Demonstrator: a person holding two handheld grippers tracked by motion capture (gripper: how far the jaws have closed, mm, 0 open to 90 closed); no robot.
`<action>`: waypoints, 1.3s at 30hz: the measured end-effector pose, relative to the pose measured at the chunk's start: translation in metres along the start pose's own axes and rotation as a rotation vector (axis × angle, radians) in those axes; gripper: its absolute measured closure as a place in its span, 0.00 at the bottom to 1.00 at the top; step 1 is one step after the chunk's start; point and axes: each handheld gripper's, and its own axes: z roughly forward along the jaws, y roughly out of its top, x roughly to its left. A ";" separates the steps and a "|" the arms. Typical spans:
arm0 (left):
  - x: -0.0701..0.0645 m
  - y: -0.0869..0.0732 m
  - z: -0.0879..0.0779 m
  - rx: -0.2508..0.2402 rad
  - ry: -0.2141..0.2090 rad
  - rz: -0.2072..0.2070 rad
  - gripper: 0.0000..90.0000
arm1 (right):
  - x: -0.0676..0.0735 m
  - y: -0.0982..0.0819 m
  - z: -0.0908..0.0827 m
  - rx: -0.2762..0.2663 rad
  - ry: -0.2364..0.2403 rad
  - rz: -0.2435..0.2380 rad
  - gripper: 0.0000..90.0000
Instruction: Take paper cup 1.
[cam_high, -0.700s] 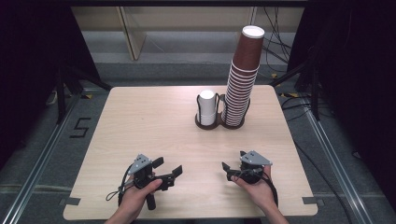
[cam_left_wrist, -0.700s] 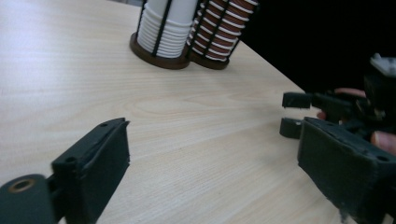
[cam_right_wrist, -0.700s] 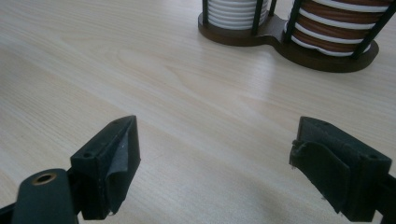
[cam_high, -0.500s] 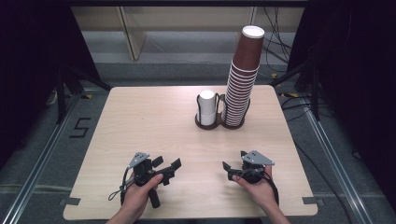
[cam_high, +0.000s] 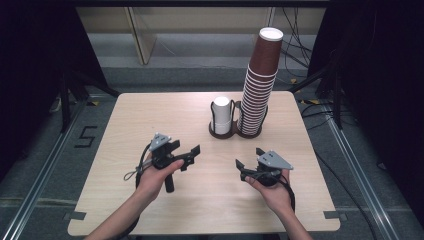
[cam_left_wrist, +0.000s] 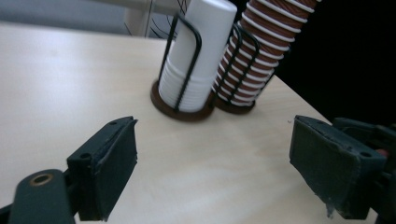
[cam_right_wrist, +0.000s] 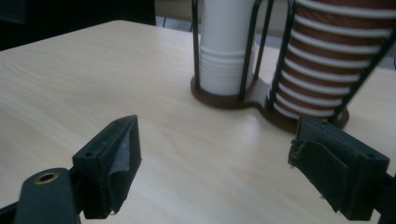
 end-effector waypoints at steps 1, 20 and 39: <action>0.000 0.014 0.012 -0.024 0.007 0.054 0.17 | 0.000 0.011 0.013 -0.027 0.003 -0.009 0.19; -0.015 0.077 0.130 0.010 0.022 0.306 0.24 | -0.010 0.036 0.123 0.005 -0.009 0.030 0.28; -0.016 0.074 0.158 0.022 0.032 0.367 0.27 | -0.016 0.029 0.156 0.048 -0.065 0.039 0.29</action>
